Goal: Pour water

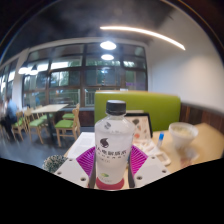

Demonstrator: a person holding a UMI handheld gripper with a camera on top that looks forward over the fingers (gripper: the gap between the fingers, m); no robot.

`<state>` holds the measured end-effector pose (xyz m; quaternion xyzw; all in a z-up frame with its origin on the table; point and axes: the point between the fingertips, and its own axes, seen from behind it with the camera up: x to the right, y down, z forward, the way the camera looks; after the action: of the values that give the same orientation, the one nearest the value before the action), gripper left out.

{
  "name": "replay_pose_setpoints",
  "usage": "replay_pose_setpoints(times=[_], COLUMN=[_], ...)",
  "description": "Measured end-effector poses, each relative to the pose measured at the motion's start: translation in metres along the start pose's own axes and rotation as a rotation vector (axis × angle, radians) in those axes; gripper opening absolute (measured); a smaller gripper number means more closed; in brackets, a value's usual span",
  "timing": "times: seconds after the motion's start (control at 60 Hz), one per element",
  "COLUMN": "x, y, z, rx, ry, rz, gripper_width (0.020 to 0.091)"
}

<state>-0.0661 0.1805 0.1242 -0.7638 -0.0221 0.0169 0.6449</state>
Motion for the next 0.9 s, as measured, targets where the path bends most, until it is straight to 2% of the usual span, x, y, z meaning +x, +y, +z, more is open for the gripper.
replay_pose_setpoints(times=[0.067,0.217,0.233,0.4,0.517,0.65,0.7,0.767,0.9], x=[0.006,0.005,0.001,-0.003,0.000,0.001,0.003,-0.002,0.004], y=[0.024,0.048,0.054,0.050,0.052,0.053,0.053,0.054,0.042], z=[0.014,0.012,0.027,0.015,0.030,0.026,0.023,0.009,-0.035], rx=[-0.030,-0.050,-0.060,-0.031,-0.037,-0.088,-0.122,-0.140,-0.139], ry=[-0.002,-0.005,-0.008,0.004,0.009,0.012,-0.001,-0.025,-0.030], rz=[0.056,0.002,-0.007,-0.078,-0.067,-0.056,-0.051,-0.028,-0.023], gripper_width=[0.0450,0.0459,0.0468,0.0484,0.0495,0.0613,0.0689,0.0848,0.0841])
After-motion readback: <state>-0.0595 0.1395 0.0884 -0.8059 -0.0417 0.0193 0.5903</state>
